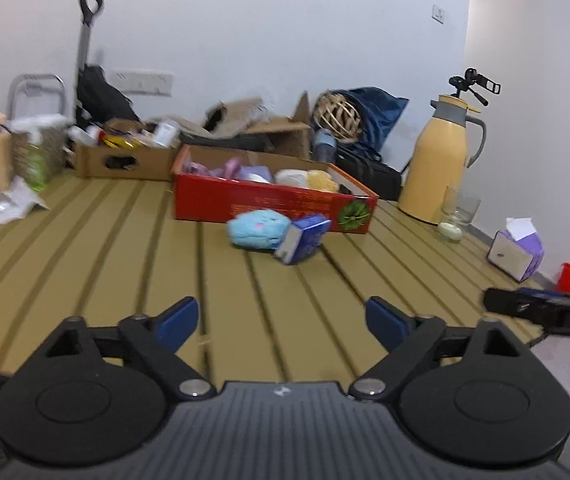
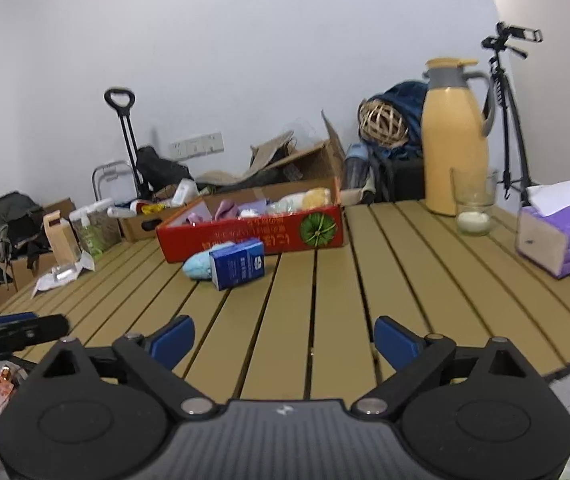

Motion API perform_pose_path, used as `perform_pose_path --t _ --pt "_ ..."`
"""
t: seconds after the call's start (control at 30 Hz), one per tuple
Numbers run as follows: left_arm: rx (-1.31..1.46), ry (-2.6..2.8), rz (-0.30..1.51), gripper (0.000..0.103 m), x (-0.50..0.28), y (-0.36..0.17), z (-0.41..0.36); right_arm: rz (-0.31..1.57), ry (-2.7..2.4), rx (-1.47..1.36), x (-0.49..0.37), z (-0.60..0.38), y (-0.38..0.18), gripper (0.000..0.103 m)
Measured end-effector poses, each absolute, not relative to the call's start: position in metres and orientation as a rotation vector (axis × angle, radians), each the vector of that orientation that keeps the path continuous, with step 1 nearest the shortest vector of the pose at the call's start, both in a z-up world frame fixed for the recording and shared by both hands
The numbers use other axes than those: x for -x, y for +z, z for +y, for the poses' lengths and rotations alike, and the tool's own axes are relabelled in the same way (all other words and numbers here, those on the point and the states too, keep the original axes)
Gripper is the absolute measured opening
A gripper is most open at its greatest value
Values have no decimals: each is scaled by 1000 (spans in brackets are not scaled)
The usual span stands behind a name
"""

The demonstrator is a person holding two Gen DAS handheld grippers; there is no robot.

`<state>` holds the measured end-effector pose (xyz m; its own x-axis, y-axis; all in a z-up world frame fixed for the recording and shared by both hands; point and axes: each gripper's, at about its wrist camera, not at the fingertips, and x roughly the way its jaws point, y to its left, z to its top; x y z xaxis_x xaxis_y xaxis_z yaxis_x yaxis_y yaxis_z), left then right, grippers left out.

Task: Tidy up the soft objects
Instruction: 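Grasp the blue tissue pack with the left tool while the right tool closes on it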

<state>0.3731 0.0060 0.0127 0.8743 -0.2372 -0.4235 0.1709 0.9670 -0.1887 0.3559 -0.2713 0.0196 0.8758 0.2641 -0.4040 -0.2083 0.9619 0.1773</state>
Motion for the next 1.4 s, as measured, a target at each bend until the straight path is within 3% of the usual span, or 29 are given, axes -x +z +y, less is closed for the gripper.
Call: perform_pose_path --t 0.17,0.37,0.47,0.63,0.7,0.77,0.87,0.93,1.0,1.03,1.07,1.17,1.33,1.4 --pt "223 -270 505 66 -449 17 -4 462 305 -128 -416 -255 24 83" --pt "300 -310 544 55 -536 13 -10 501 366 -183 -519 -237 28 71" --pt "335 -310 549 52 -558 4 -9 523 379 -216 -564 -229 25 68" --pt "436 -383 572 39 -570 -20 1 559 406 -254 -621 -217 6 62" --pt "447 -401 580 34 -572 -26 3 578 462 -341 -630 -219 -5 52" --pt "436 -411 596 27 -573 -28 5 628 485 -371 -634 -221 -15 34" --pt "480 -408 655 27 -571 -34 15 640 509 -376 -624 -223 -18 26" --pt "496 -441 636 31 -556 -33 22 663 519 -345 -609 -226 -17 26" --pt "489 -489 592 48 -538 -30 26 683 515 -309 -585 -230 -18 28" --pt "498 -492 586 51 -532 -31 28 673 520 -323 -572 -234 -18 29" --pt "498 -494 589 53 -530 -31 27 660 522 -343 -562 -239 -19 37" --pt "484 -475 617 53 -535 -35 19 614 530 -372 -548 -247 -17 49" --pt "450 -446 642 49 -543 -41 6 602 491 -331 -571 -238 -22 49" --pt "435 -436 634 42 -543 -43 4 618 495 -298 -581 -230 -26 48"
